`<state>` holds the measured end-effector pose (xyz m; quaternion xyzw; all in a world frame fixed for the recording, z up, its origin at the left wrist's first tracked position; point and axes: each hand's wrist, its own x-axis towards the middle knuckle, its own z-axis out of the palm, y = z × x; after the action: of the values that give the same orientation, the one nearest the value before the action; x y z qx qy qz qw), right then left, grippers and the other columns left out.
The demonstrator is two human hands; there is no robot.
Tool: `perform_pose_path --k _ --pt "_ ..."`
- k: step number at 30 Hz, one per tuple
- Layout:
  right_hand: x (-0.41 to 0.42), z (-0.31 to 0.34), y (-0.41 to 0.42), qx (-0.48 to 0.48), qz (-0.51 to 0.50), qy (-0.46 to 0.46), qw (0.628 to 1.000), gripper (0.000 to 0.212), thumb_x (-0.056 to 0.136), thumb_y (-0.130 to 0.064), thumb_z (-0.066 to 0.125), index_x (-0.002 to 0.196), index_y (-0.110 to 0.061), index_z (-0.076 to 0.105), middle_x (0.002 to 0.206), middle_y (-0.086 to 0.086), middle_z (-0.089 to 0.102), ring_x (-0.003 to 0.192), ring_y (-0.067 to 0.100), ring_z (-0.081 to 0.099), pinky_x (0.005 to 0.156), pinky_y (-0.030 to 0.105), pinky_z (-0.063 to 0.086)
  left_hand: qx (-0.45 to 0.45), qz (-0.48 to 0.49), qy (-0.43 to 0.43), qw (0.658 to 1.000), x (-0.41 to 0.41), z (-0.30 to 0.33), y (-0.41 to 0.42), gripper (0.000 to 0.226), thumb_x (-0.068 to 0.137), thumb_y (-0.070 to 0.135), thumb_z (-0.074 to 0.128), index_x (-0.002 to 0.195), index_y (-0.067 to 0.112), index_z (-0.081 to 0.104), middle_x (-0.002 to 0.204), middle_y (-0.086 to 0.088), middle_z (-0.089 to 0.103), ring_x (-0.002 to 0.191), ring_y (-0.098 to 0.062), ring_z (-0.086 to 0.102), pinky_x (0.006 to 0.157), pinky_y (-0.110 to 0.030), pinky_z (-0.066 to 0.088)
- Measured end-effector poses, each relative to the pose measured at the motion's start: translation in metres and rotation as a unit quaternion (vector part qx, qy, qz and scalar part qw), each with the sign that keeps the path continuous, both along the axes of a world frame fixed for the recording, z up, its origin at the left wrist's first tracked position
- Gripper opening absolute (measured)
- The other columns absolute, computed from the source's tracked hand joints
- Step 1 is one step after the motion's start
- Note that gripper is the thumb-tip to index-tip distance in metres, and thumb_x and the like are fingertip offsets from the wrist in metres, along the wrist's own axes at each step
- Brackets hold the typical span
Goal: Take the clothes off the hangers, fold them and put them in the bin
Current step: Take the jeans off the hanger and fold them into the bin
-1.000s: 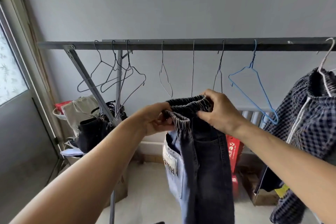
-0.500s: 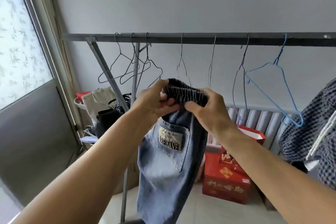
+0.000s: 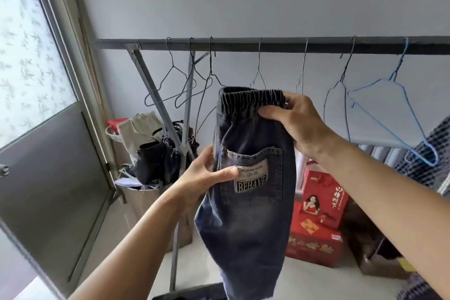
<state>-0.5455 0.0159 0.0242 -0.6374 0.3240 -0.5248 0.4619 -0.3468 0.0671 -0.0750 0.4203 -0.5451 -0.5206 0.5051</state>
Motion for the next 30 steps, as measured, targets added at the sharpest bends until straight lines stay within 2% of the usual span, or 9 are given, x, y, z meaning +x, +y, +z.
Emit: perform_pose_path --k 6,10,13,18,22,24,26,28,30 --pt "-0.002 0.017 0.005 0.003 0.048 -0.023 0.999 0.039 0.079 -0.009 0.073 0.115 0.000 0.061 0.101 0.019 0.072 0.092 0.031 0.072 0.076 0.038 0.060 -0.058 0.089 0.000 0.994 -0.009 0.051 -0.007 0.027 0.066 0.012 0.083 0.090 0.008 0.071 0.085 -0.011 0.077 0.076 -0.025 0.073 0.071 -0.035 0.061" --pt "-0.018 -0.015 0.014 0.029 0.114 0.042 0.992 0.065 0.066 -0.026 0.084 0.121 -0.005 0.059 0.111 0.016 0.070 0.103 0.031 0.069 0.084 0.036 0.057 -0.053 0.053 0.020 0.997 0.000 0.066 -0.011 0.028 0.064 0.019 0.076 0.087 0.003 0.071 0.077 -0.013 0.075 0.065 -0.023 0.071 0.060 -0.030 0.059" --pt "-0.019 -0.070 0.029 0.082 0.121 0.120 0.982 0.047 0.075 -0.019 0.076 0.120 -0.011 0.066 0.116 0.008 0.071 0.110 0.025 0.067 0.098 0.041 0.051 -0.039 0.054 0.015 0.998 0.002 0.069 -0.010 0.023 0.073 0.016 0.076 0.090 0.001 0.070 0.077 -0.014 0.074 0.063 -0.024 0.071 0.058 -0.031 0.059" --pt "-0.008 -0.115 0.048 0.179 0.092 0.081 0.976 0.039 0.082 -0.031 0.069 0.117 -0.014 0.069 0.118 0.000 0.071 0.116 0.020 0.063 0.109 0.043 0.041 0.007 0.102 0.005 0.995 0.021 0.071 -0.007 0.009 0.083 0.014 0.073 0.085 0.006 0.069 0.074 -0.013 0.073 0.058 -0.023 0.070 0.056 -0.033 0.060" --pt "0.009 -0.093 0.054 0.215 0.125 -0.046 0.967 0.034 0.086 -0.023 0.059 0.117 -0.010 0.066 0.114 0.007 0.072 0.108 0.022 0.067 0.090 0.033 0.054 0.029 0.134 0.054 0.989 0.045 0.067 0.001 0.023 0.088 0.027 0.069 0.092 0.004 0.071 0.085 -0.017 0.075 0.069 -0.025 0.073 0.065 -0.036 0.062" --pt "0.015 -0.078 0.052 0.223 0.140 -0.109 0.958 0.025 0.091 -0.019 0.055 0.111 -0.011 0.068 0.106 0.008 0.075 0.094 0.020 0.072 0.075 0.030 0.059 0.033 0.074 0.109 0.991 0.061 0.058 0.009 0.049 0.090 0.047 0.057 0.117 0.008 0.069 0.117 -0.019 0.070 0.103 -0.032 0.070 0.090 -0.047 0.057" --pt "0.017 -0.064 0.046 0.216 0.142 -0.147 0.955 0.022 0.092 -0.019 0.053 0.107 -0.014 0.068 0.100 0.008 0.076 0.086 0.018 0.073 0.068 0.028 0.059 0.068 0.017 0.147 0.987 0.075 0.040 0.017 0.072 0.087 0.067 0.035 0.138 0.022 0.056 0.140 -0.013 0.057 0.127 -0.034 0.056 0.103 -0.055 0.047" --pt "0.018 -0.051 0.039 0.198 0.136 -0.154 0.958 0.025 0.088 -0.022 0.056 0.109 -0.015 0.067 0.099 0.007 0.075 0.086 0.018 0.073 0.069 0.028 0.059 0.136 -0.008 0.150 0.979 0.077 0.015 0.031 0.091 0.081 0.079 0.018 0.138 0.021 0.057 0.140 -0.010 0.058 0.129 -0.033 0.054 0.101 -0.052 0.048" --pt "0.019 -0.043 0.034 0.204 0.130 -0.149 0.959 0.038 0.085 -0.026 0.059 0.120 -0.012 0.064 0.104 0.009 0.074 0.089 0.021 0.072 0.072 0.031 0.059 0.188 -0.036 0.167 0.967 0.070 -0.012 0.051 0.108 0.070 0.087 0.023 0.126 0.004 0.064 0.133 -0.021 0.061 0.122 -0.037 0.059 0.094 -0.046 0.053"
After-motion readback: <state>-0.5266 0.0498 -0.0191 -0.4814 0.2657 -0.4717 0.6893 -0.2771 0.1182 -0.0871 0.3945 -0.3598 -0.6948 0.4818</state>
